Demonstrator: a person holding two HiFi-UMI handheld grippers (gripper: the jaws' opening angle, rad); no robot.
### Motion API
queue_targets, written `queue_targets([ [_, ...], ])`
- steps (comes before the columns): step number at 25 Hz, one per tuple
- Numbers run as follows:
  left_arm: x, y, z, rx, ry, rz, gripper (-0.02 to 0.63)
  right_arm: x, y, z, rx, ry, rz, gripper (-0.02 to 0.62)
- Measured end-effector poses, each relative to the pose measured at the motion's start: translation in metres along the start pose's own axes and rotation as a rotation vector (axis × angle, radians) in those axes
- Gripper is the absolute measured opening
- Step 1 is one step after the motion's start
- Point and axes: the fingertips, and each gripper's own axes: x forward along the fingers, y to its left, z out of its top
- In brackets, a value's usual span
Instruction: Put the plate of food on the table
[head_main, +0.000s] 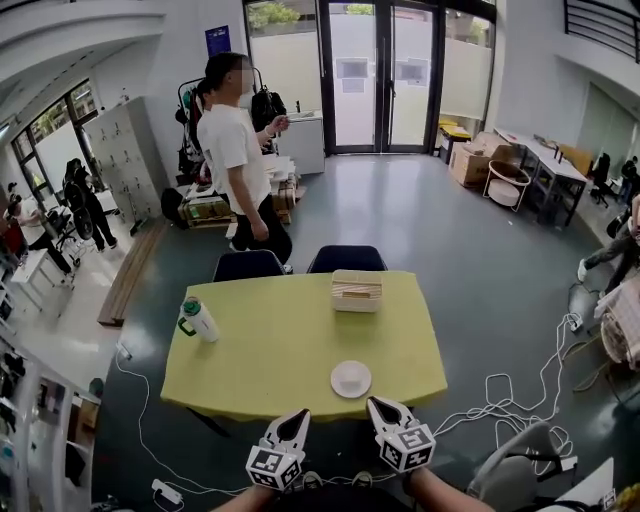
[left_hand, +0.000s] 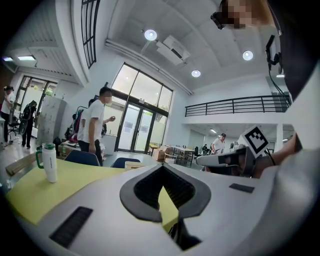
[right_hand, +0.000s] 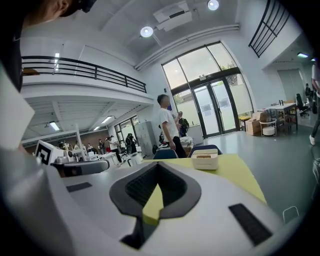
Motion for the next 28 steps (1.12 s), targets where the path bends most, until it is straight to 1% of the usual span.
queue_targets([
  [5, 0.001, 0.002, 0.002, 0.005, 0.002, 0.001, 0.008, -0.001, 0.001, 0.005, -0.012, -0.008, 0.0, 0.011],
  [12, -0.001, 0.005, -0.005, -0.009, 0.012, 0.004, 0.008, 0.005, 0.013, 0.003, -0.058, -0.004, 0.026, 0.011],
  [21, -0.002, 0.005, -0.007, -0.013, 0.024, -0.008, 0.008, 0.004, 0.014, -0.001, -0.051, 0.001, 0.011, 0.011],
  [28, -0.003, 0.013, -0.014, -0.022, 0.04, -0.015, 0.008, 0.008, 0.014, -0.008, -0.044, 0.011, -0.007, 0.011],
])
